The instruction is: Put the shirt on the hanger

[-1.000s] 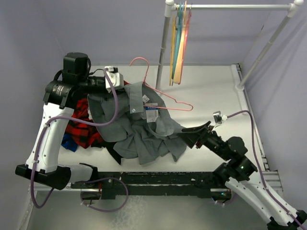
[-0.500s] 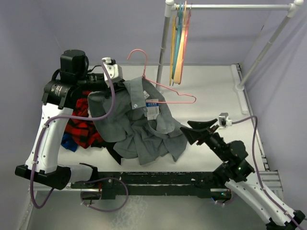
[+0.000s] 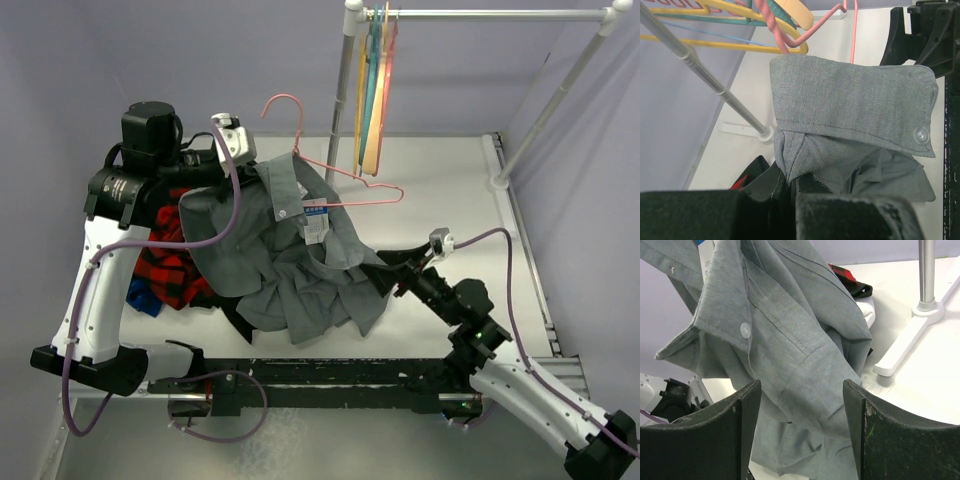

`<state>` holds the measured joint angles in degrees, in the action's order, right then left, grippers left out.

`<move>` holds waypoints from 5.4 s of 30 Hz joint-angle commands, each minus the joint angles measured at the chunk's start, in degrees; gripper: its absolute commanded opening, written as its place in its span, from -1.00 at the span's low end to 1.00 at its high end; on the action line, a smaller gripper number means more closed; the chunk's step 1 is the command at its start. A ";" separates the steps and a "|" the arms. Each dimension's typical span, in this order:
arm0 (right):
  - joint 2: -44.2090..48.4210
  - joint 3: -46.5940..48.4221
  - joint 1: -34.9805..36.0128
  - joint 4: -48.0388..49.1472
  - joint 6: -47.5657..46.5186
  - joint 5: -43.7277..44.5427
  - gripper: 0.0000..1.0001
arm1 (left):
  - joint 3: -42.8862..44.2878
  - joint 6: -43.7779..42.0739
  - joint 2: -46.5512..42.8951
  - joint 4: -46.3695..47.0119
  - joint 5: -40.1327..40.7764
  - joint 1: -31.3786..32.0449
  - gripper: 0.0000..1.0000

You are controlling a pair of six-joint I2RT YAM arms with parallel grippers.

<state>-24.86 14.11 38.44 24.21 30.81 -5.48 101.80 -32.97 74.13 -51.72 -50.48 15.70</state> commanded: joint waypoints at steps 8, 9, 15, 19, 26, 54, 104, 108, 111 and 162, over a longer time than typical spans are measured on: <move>-8.96 6.08 -0.05 14.29 -0.64 -3.43 0.36 | 2.27 -0.03 0.13 2.59 -0.83 -0.24 -1.00; -9.04 6.41 -0.07 14.41 -0.42 -3.56 0.36 | 2.19 -0.01 0.31 2.76 -0.85 -0.27 -1.00; -8.89 7.63 -0.03 14.42 1.17 -4.37 0.36 | 2.15 0.18 1.12 3.55 -1.26 -0.24 -1.00; -9.13 7.48 0.03 15.60 1.71 -3.89 0.35 | 1.70 0.66 0.99 3.90 -1.64 -0.24 -1.00; -12.16 7.49 0.27 18.64 1.70 -2.89 -0.20 | 0.49 0.63 0.20 3.81 -1.63 -0.24 -1.00; -12.28 3.25 0.15 21.65 -8.77 19.14 -1.00 | 7.28 -16.13 -0.63 -16.52 7.06 -0.28 -1.00; -26.79 25.64 1.83 17.32 2.97 1.66 -1.00 | -21.69 2.91 0.39 18.11 15.78 6.19 -1.00; -28.07 26.78 3.01 16.73 4.34 2.57 -1.00 | -22.47 4.08 1.22 21.72 20.94 6.83 -1.00; -28.55 26.66 3.29 15.69 4.51 3.28 -1.00 | -22.63 4.83 1.68 24.40 24.96 6.80 -1.00; -36.80 50.33 -10.34 -53.36 -64.79 -27.78 0.90 | -25.73 -18.20 -4.38 7.87 2.30 7.22 -1.00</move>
<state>-58.17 62.39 29.63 -25.67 -29.52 -24.62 76.03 -48.42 71.75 -46.74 -45.30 22.65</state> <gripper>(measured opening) 0.962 0.031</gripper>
